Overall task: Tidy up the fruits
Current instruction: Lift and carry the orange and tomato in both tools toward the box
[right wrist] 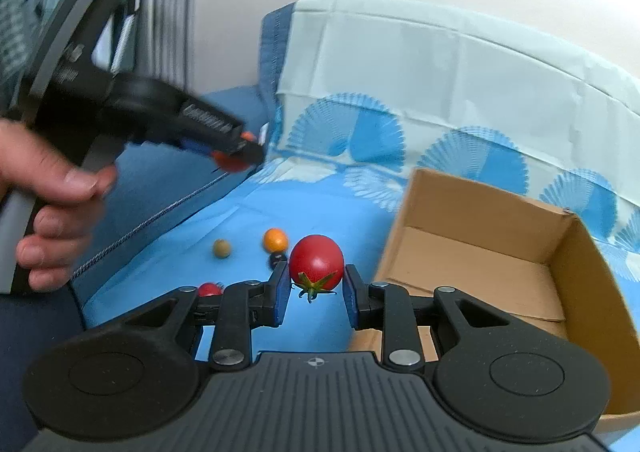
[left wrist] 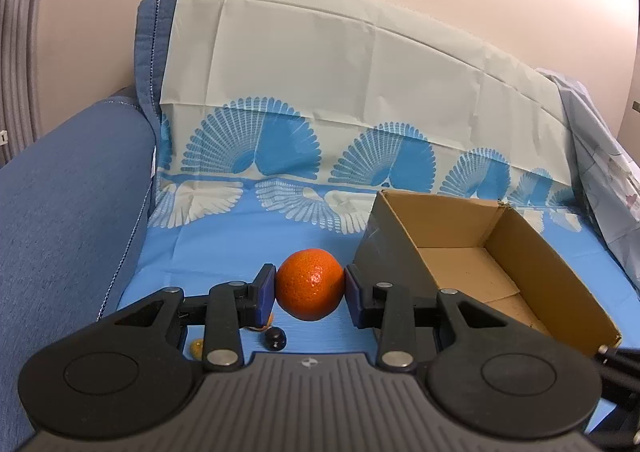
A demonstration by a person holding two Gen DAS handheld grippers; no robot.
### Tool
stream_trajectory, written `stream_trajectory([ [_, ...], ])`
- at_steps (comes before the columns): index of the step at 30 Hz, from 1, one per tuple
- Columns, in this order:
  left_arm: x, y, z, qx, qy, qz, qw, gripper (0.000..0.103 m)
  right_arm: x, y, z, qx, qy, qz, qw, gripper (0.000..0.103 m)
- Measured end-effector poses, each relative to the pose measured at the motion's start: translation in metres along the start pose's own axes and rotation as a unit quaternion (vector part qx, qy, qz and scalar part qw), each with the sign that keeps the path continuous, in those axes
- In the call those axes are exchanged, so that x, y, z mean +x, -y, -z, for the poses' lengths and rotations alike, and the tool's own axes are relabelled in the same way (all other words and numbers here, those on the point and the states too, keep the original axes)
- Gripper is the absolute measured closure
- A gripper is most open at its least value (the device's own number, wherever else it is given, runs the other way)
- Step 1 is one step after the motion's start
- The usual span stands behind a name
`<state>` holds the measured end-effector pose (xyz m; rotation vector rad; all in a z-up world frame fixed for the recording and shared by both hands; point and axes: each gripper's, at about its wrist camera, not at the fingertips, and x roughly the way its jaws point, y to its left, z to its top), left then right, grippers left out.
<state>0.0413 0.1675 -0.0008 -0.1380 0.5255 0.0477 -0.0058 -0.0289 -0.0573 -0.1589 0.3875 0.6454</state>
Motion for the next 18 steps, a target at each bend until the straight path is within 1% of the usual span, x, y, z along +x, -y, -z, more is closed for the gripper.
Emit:
stream_trajectory([
  [6,-0.002,-0.002,0.0,-0.008,0.003,0.007,0.9999,0.062,-0.015,0.028,-0.003,0.04,0.02,0.016,0.999,0.074],
  [10,-0.001,0.0,0.0,-0.004,0.004,0.012,0.9999,0.062,-0.027,0.048,-0.011,0.062,0.044,0.025,0.997,0.074],
  [18,0.004,0.008,0.001,-0.004,0.01,0.028,0.9996,0.062,-0.049,0.115,-0.026,0.091,0.093,0.067,0.989,0.074],
])
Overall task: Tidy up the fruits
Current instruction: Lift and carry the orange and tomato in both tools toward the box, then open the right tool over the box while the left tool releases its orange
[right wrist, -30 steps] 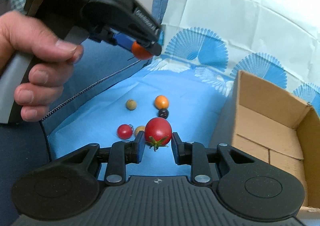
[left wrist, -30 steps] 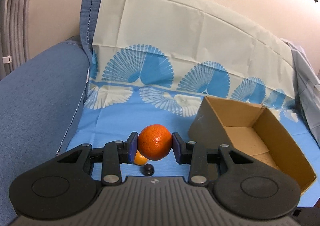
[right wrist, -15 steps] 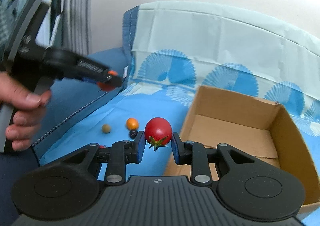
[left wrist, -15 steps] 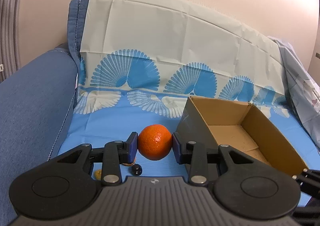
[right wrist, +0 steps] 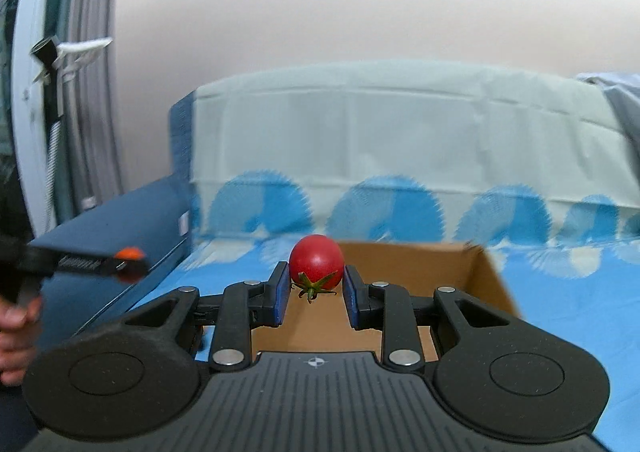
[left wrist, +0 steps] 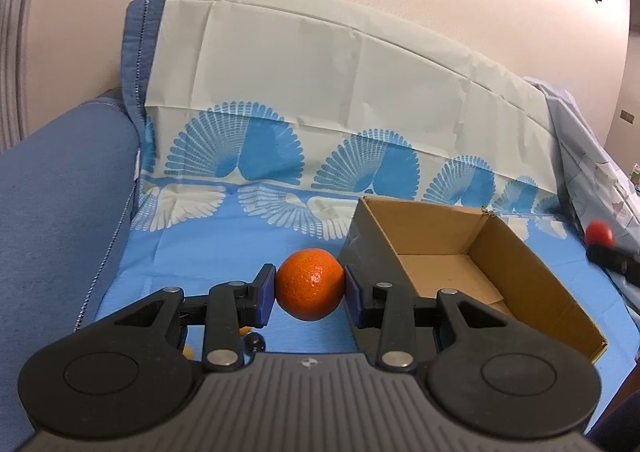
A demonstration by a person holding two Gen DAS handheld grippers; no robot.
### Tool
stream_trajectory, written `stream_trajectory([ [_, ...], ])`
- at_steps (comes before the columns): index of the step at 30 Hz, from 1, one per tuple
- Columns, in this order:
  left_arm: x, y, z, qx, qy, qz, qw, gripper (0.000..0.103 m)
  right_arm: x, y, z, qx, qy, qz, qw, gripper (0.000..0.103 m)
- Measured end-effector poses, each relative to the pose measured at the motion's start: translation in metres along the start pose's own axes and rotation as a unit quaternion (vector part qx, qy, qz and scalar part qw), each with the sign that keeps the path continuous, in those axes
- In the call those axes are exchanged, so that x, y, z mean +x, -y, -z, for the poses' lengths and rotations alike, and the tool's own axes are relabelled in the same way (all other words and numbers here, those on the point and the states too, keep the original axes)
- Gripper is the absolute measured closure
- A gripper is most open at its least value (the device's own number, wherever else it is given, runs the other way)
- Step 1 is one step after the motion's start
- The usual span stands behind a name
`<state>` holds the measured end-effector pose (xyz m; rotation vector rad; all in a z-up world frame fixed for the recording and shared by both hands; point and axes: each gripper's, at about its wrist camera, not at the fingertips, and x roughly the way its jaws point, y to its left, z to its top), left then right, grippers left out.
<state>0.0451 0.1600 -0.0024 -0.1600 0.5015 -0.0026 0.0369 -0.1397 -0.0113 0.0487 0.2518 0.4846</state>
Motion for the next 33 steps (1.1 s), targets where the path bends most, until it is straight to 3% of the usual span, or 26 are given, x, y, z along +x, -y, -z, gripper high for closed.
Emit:
stream_trajectory([
  [3,0.001,0.009,0.001,0.01,0.008,0.012,0.9998,0.062,0.004,0.028,0.0,0.011,0.008,0.028,1.0,0.074],
  [7,-0.003,0.028,0.006,0.039,0.03,0.032,0.9983,0.062,0.011,0.06,0.007,0.075,0.005,0.053,0.996,0.074],
  [12,-0.002,0.052,0.017,0.048,0.034,0.064,0.9962,0.062,0.017,0.073,0.011,0.083,0.009,0.07,0.994,0.074],
  [16,0.0,0.076,0.027,0.096,0.041,0.08,0.9913,0.062,0.018,0.087,0.013,0.103,0.008,0.085,0.991,0.074],
  [26,0.014,0.112,0.043,0.143,0.042,0.128,0.9804,0.062,0.027,0.091,0.017,0.073,-0.009,0.109,0.991,0.074],
  [33,0.027,0.127,0.051,0.159,0.027,0.139,0.9771,0.062,0.031,0.091,0.018,0.071,-0.015,0.118,0.99,0.074],
])
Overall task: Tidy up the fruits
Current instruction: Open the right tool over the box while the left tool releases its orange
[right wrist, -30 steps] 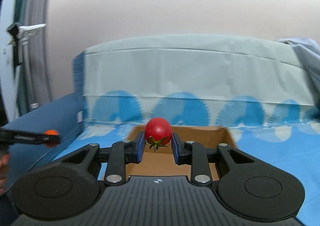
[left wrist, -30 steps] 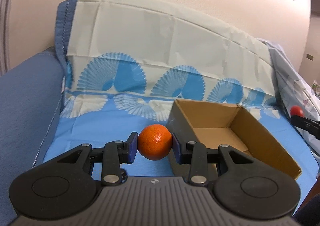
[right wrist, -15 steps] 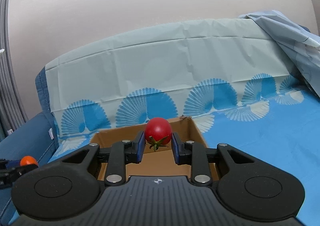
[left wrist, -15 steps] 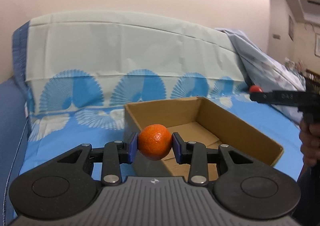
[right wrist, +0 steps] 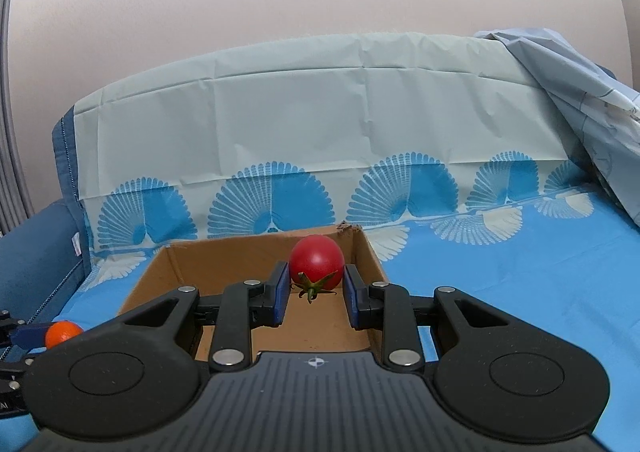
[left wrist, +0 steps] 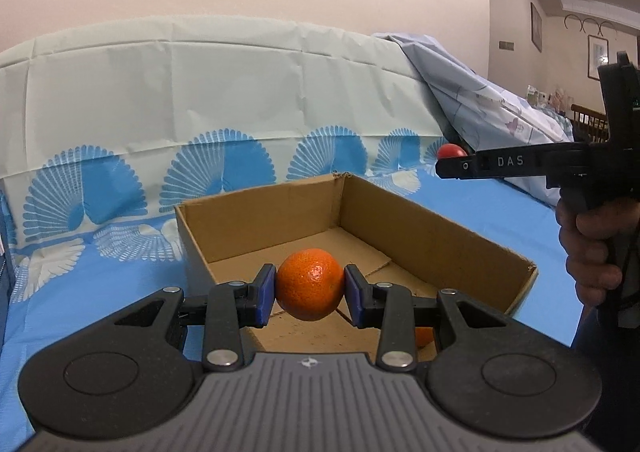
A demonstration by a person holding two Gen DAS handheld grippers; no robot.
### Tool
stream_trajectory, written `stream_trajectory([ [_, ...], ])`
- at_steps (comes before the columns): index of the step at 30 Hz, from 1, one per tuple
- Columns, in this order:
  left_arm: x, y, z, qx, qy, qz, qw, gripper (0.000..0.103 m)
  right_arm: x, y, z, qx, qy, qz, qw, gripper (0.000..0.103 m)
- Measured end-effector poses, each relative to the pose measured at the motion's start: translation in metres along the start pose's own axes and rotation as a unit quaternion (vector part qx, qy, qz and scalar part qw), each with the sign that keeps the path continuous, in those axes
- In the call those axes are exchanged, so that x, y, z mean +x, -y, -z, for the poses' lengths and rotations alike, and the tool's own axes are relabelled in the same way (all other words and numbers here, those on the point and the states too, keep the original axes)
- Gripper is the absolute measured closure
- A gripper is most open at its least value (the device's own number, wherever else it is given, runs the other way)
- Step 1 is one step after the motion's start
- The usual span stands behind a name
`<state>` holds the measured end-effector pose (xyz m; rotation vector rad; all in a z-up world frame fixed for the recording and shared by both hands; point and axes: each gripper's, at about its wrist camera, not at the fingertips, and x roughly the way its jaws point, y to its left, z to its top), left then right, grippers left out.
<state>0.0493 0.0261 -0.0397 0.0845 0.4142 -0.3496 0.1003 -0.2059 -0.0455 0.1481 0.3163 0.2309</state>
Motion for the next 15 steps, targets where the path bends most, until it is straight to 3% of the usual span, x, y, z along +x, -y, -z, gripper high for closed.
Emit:
stream_trajectory([
  [15,0.0066,0.0083,0.0013,0.015,-0.002,0.009,0.9999,0.062,0.0045,-0.0054,0.0002,-0.013,-0.003,-0.002,1.0,0.074],
])
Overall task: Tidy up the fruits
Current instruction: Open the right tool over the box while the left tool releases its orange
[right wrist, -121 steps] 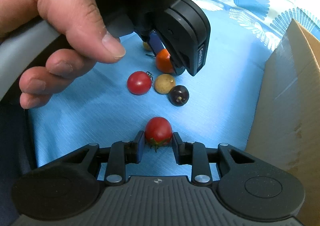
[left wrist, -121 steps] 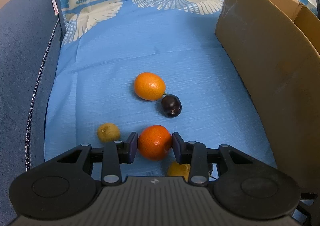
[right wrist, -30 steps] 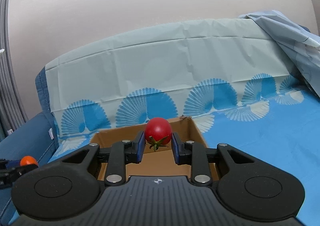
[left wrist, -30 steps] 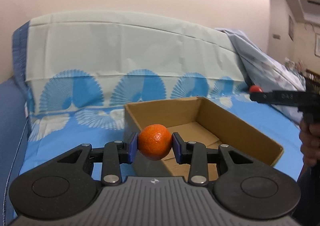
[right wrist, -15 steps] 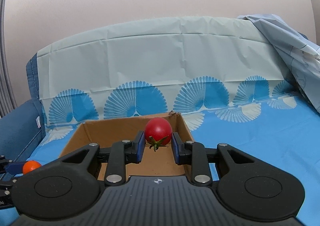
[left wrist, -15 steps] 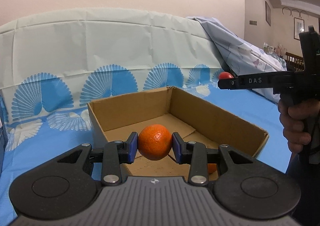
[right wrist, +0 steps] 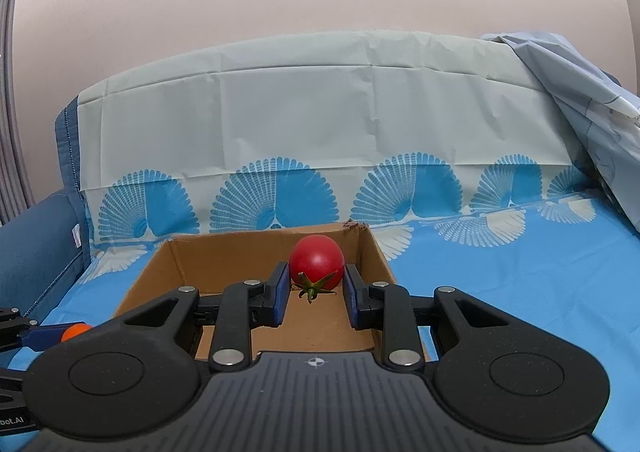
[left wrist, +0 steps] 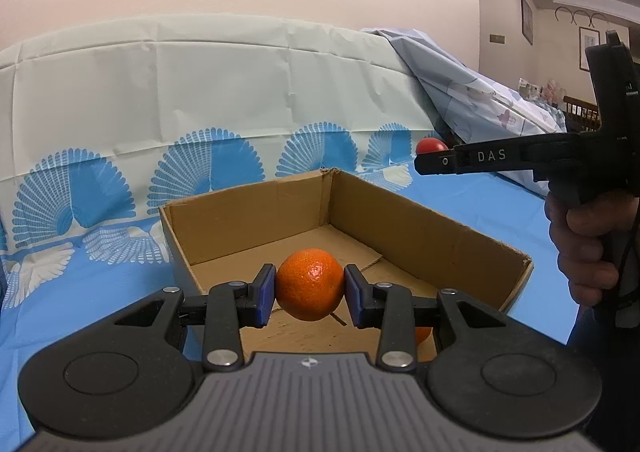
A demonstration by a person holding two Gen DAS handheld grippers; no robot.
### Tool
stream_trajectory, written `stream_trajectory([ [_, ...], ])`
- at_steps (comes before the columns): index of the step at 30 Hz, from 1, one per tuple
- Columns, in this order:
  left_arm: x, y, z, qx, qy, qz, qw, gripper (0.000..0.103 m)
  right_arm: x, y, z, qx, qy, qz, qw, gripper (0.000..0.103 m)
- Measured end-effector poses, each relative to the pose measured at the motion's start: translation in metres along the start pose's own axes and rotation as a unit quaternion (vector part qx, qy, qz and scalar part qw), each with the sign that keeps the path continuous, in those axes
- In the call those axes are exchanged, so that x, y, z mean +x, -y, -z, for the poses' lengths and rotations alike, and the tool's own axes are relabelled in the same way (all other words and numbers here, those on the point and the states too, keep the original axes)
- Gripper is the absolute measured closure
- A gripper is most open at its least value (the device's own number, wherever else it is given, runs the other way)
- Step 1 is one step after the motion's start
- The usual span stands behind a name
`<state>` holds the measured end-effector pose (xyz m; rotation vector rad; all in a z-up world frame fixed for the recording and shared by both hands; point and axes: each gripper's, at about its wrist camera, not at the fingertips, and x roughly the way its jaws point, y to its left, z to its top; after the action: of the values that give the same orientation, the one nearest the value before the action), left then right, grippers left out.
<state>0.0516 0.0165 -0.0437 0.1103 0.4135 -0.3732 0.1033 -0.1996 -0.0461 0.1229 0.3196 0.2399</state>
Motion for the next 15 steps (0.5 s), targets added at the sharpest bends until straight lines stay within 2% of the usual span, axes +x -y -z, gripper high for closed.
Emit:
stream_trajectory([
  [13,0.0004,0.0019,0.0003,0.0,-0.002,0.007,1.0,0.062,0.0027,-0.0053,0.0005,-0.006,-0.004,-0.006,1.0,0.073],
  [14,0.0017,0.0018,0.0005,-0.001,-0.006,0.008,1.0,0.059,0.003,-0.0055,0.0006,-0.005,-0.006,-0.006,1.0,0.073],
  [15,0.0025,0.0012,0.0007,-0.003,-0.009,0.008,0.9999,0.044,0.0044,-0.005,0.0004,-0.004,-0.009,-0.008,1.0,0.07],
])
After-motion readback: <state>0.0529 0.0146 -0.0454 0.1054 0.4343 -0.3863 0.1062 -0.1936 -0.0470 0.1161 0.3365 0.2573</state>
